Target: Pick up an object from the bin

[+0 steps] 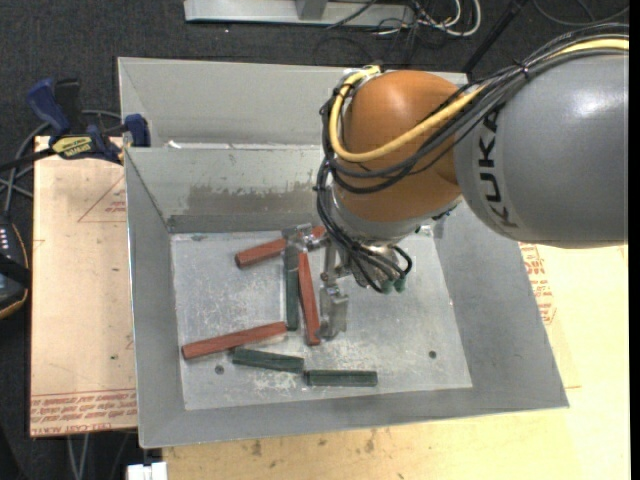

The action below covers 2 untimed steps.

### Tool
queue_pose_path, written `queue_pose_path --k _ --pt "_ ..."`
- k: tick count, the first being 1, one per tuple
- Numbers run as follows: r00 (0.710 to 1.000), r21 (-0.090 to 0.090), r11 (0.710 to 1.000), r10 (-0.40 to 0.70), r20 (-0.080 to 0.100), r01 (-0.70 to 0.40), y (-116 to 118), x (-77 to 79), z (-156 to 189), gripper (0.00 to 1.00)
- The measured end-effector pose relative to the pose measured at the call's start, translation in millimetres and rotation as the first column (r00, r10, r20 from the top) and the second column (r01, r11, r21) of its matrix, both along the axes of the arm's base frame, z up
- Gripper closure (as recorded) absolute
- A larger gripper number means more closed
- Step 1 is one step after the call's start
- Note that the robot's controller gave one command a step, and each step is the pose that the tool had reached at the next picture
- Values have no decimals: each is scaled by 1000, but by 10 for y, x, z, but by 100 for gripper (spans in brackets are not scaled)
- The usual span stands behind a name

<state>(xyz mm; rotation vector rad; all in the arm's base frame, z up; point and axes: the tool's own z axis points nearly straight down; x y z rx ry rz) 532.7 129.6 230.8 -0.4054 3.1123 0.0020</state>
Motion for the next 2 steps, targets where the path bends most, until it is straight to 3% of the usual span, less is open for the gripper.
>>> queue_pose_path --k 1,2 --pt "971 -2 971 240 -8 -240 305 357 -1622 0" --pt "971 0 971 237 0 -237 309 371 -1597 100"
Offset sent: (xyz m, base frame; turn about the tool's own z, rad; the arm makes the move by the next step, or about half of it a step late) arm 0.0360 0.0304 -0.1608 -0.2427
